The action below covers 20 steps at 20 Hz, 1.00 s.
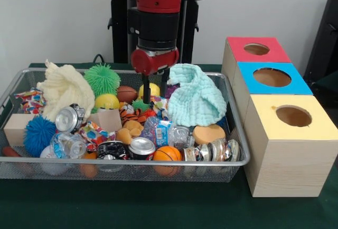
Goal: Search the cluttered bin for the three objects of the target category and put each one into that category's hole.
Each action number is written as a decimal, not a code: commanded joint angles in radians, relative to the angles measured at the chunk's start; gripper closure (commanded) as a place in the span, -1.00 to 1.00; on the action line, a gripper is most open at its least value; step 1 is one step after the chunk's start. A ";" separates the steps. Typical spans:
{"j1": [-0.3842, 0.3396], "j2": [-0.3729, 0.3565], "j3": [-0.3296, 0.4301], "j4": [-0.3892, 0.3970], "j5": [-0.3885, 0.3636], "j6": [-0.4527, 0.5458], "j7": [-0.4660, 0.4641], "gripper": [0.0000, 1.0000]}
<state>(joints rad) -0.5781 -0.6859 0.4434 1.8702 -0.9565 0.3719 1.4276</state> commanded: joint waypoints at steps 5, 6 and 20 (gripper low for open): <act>0.065 0.118 0.013 -0.157 -0.114 0.064 -0.115 -1.00; 0.072 0.125 0.011 -0.167 -0.123 0.065 -0.121 -1.00; 0.065 0.151 -0.004 -0.199 -0.180 0.008 -0.106 -1.00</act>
<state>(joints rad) -0.5043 -0.5931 0.4425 1.7586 -1.0456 0.3719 1.4276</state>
